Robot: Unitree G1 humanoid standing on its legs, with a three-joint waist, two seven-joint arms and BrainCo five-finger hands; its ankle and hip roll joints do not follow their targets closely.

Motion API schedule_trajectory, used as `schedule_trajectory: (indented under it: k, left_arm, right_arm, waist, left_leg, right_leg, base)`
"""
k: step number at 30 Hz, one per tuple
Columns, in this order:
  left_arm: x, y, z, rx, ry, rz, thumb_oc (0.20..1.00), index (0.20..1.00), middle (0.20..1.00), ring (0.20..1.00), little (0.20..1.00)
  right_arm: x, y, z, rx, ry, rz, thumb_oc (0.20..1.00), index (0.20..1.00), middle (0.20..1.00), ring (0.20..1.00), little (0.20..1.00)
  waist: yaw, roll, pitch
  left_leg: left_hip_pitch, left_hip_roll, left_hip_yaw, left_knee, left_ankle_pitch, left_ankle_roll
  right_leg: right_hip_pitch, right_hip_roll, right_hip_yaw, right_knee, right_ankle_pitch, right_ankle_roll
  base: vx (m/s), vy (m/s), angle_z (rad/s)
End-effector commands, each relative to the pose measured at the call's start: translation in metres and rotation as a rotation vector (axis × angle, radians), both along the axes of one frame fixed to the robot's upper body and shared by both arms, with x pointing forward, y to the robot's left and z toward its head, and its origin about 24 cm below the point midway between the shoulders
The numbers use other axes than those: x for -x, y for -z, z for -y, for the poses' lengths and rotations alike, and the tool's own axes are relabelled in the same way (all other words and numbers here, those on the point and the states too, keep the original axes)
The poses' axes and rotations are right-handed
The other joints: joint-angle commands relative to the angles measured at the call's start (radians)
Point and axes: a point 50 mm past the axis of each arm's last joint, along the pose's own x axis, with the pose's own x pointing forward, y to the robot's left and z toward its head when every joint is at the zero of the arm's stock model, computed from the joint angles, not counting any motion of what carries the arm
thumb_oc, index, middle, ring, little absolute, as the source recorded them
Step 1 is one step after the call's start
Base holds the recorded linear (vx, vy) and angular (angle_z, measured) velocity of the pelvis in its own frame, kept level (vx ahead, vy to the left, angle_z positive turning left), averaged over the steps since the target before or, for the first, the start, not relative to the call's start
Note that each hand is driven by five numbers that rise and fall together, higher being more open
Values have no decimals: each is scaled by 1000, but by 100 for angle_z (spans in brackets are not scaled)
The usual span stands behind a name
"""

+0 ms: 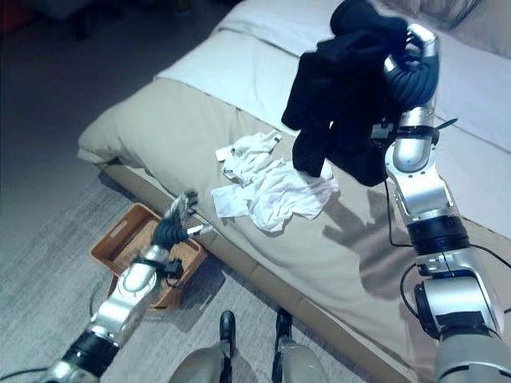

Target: Pick up clothes into the bucket

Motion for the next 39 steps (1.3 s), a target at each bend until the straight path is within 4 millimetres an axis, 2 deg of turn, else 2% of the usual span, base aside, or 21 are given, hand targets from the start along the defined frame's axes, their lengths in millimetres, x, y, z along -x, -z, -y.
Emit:
schedule_trajectory:
  k: [1, 5, 10, 14, 16, 22, 27, 39]
  left_arm:
    - [-6, -6, 12, -43, 82, 45, 1000, 1000, 1000, 1000, 1000]
    - [-17, -32, 34, -75, 175, 119, 1000, 1000, 1000, 1000, 1000]
    - [-25, -46, 50, -141, 234, 162, 1000, 1000, 1000, 1000, 1000]
    - [-27, -46, 62, -172, 278, 161, 1000, 1000, 1000, 1000, 1000]
    - [-27, -46, 65, -174, 289, 159, 1000, 1000, 1000, 1000, 1000]
    - [-27, -44, 80, -203, 346, 147, 1000, 1000, 1000, 1000, 1000]
    - [-32, -39, 87, -205, 317, 130, 1000, 1000, 1000, 1000, 1000]
    - [-37, -28, 105, -220, 325, 85, 1000, 1000, 1000, 1000, 1000]
  right_arm:
    - [9, -16, -21, 83, -181, 24, 200, 200, 200, 200, 200]
    - [11, -4, -37, 186, -323, -89, 200, 200, 200, 200, 200]
    - [17, 5, -48, 308, -430, -199, 200, 200, 200, 200, 200]
    - [26, 9, -66, 393, -559, -244, 200, 200, 200, 200, 200]
    - [28, 9, -69, 397, -580, -246, 200, 200, 200, 200, 200]
    - [42, 9, -97, 420, -736, -218, 200, 200, 200, 200, 200]
    - [60, 8, -124, 385, -912, -173, 200, 200, 200, 200, 200]
    - [84, -2, -156, 258, -1126, -63, 200, 200, 200, 200, 200]
  waist:
    - [-14, -46, -148]
    - [-27, -42, -176]
    - [-37, -38, -198]
    - [-40, -38, -206]
    - [-40, -37, -207]
    - [-40, -32, -202]
    - [-38, -32, -196]
    - [-43, -21, -188]
  left_leg:
    - [23, -15, -17, 10, -65, -1]
    - [55, -7, -5, 7, -69, -5]
    - [79, -3, 4, 7, -74, -10]
    - [96, 0, 11, 8, -78, -12]
    - [98, 0, 11, 8, -79, -12]
    - [103, 0, 8, 9, -79, -9]
    - [100, -2, 4, 10, -78, -6]
    - [88, -16, 3, 21, -76, 10]
  right_leg:
    - [54, -44, -23, 16, -65, 84]
    - [84, -42, -21, 14, -70, 83]
    - [107, -41, -18, 12, -72, 84]
    - [123, -41, -16, 11, -73, 86]
    - [124, -41, -16, 11, -73, 86]
    - [131, -44, -16, 11, -72, 88]
    - [133, -49, -21, 13, -70, 89]
    - [118, -59, -7, 23, -59, 91]
  base:
    - [60, -17, -4]
    - [47, -17, -2]
    - [23, -6, -6]
    - [13, 0, -11]
    - [3, 1, -2]
    - [0, 0, 0]
    - [0, 0, 0]
    - [-9, 5, 0]
